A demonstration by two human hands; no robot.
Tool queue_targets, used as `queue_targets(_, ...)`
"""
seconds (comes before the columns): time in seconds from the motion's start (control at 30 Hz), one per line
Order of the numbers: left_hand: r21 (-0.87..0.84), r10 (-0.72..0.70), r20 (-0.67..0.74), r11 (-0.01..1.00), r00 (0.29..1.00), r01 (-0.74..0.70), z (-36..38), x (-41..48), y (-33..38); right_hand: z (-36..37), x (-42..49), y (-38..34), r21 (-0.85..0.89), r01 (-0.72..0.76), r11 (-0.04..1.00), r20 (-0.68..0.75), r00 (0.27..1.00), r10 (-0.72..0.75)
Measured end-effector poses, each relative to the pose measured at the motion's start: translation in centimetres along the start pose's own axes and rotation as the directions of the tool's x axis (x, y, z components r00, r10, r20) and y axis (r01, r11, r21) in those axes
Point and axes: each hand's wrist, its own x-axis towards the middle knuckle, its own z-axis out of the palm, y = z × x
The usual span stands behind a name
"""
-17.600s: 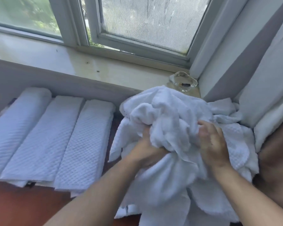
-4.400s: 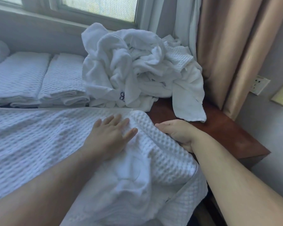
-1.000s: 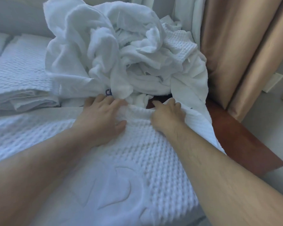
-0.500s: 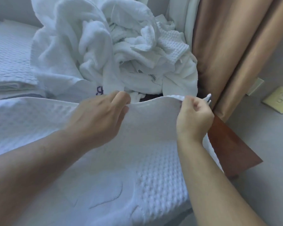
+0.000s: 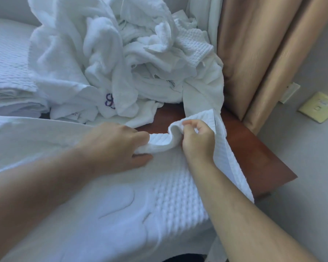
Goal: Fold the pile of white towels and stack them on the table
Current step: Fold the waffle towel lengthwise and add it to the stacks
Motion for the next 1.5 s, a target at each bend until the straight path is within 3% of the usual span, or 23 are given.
queue_targets(0.07, 0.055, 0.114, -0.023, 0.992, 0.993, -0.112, -0.3, 0.5, -1.0, 1.0, 0.9, -0.7, 0.023, 0.002, 1.0, 0.037, 0.999, -0.003)
queue_targets(0.13, 0.154, 0.105, 0.1, 0.981, 0.989, -0.119, -0.7, 1.2, -1.1, 1.8, 1.8, -1.1, 0.003, -0.047, 0.999, 0.114, 0.992, 0.046)
queue_targets(0.23, 0.346, -0.225, 0.247, 0.929, 0.943, 0.131, -0.4, 1.9, 0.2, 1.3, 2.9, -1.9, 0.016, -0.184, 0.983, 0.394, 0.905, 0.163)
queue_targets(0.3, 0.302, -0.481, 0.219, 0.861, 0.849, 0.41, 0.2, 1.8, 1.7, -0.2, 3.2, -2.6, 0.054, -0.259, 0.964, 0.555, 0.811, 0.187)
queue_targets(0.37, 0.143, -0.667, 0.168, 0.745, 0.726, 0.651, 0.9, 1.2, 3.2, -1.8, 2.8, -2.6, -0.094, -0.139, 0.986, 0.571, 0.804, 0.167)
queue_targets(0.4, 0.091, -0.71, 0.101, 0.704, 0.696, 0.705, 1.2, 0.9, 4.0, -2.3, 2.3, -2.2, -0.195, -0.031, 0.98, 0.522, 0.843, 0.13)
queue_targets(0.43, 0.071, -0.714, -0.002, 0.698, 0.7, 0.712, 1.2, 0.6, 4.7, -2.7, 1.6, -1.5, -0.258, 0.067, 0.964, 0.432, 0.9, 0.053)
queue_targets(0.5, 0.057, -0.577, -0.212, 0.798, 0.788, 0.6, 0.5, 0.3, 5.9, -3.3, 0.1, -0.1, -0.229, 0.131, 0.965, 0.119, 0.987, -0.106)
queue_targets(0.57, 0.081, -0.282, -0.336, 0.942, 0.899, 0.326, -0.1, 0.3, 6.9, -4.1, -0.3, 0.6, -0.009, 0.091, 0.996, -0.261, 0.961, -0.091)
queue_targets(0.6, 0.088, -0.157, -0.312, 0.977, 0.937, 0.193, -0.4, 0.2, 7.4, -4.4, -0.2, 0.5, 0.076, 0.056, 0.996, -0.36, 0.933, -0.025)
queue_targets(0.63, 0.071, -0.07, -0.247, 0.993, 0.966, 0.09, -0.5, 0.1, 7.7, -4.8, 0.1, 0.5, 0.122, 0.009, 0.993, -0.371, 0.928, 0.037)
queue_targets(0.67, 0.042, -0.022, -0.17, 0.999, 0.985, 0.029, -0.5, 0.1, 7.9, -5.2, 0.6, 0.6, 0.115, -0.037, 0.993, -0.292, 0.954, 0.07)
queue_targets(0.73, -0.016, -0.01, -0.052, 1.0, 0.999, 0.009, -0.4, -0.2, 8.2, -6.3, 1.3, 0.8, 0.001, -0.08, 0.997, 0.042, 0.996, 0.08)
queue_targets(0.8, -0.022, -0.006, -0.034, 1.0, 0.999, 0.005, -0.3, -0.4, 8.2, -7.7, 1.3, 1.4, -0.173, 0.003, 0.985, 0.269, 0.962, 0.044)
queue_targets(0.9, 0.007, 0.063, -0.085, 0.998, 0.994, -0.063, -0.4, -0.2, 8.2, -8.6, 0.3, 2.5, -0.503, 0.167, 0.848, 0.099, 0.986, -0.136)
queue_targets(1.0, 0.05, 0.041, -0.046, 0.998, 0.998, -0.038, -0.6, 0.1, 8.6, -8.3, -0.7, 2.5, -0.636, 0.168, 0.753, -0.042, 0.967, -0.251)
queue_targets(1.07, 0.108, -0.168, 0.052, 0.981, 0.984, 0.162, -0.3, 0.3, 9.4, -8.2, -0.8, 2.0, -0.701, 0.189, 0.688, -0.031, 0.955, -0.294)
queue_targets(1.13, 0.129, -0.445, 0.142, 0.894, 0.884, 0.43, 0.4, 0.1, 10.4, -8.2, -0.9, 1.8, -0.757, 0.23, 0.612, 0.029, 0.947, -0.32)
queue_targets(1.2, 0.059, -0.585, 0.154, 0.81, 0.796, 0.583, 0.7, -0.1, 11.4, -8.1, -0.9, 1.5, -0.713, 0.167, 0.681, 0.048, 0.981, -0.191)
queue_targets(1.27, 0.047, -0.566, 0.058, 0.825, 0.823, 0.564, 1.0, -0.7, 12.0, -8.0, -0.9, 1.3, -0.661, 0.046, 0.749, 0.058, 0.998, -0.011)
queue_targets(1.33, 0.011, -0.501, 0.014, 0.865, 0.865, 0.501, 1.1, -1.1, 11.9, -8.1, -1.1, 1.1, -0.691, -0.019, 0.723, 0.075, 0.992, 0.098)
queue_targets(1.4, -0.024, -0.445, 0.034, 0.895, 0.895, 0.446, 1.0, -1.2, 11.4, -8.5, -2.0, 1.2, -0.731, 0.019, 0.682, 0.139, 0.983, 0.121)
queue_targets(1.5, -0.025, -0.387, 0.051, 0.921, 0.92, 0.389, 0.6, -1.1, 10.1, -9.7, -3.1, 2.0, -0.687, 0.213, 0.694, 0.353, 0.934, 0.063)
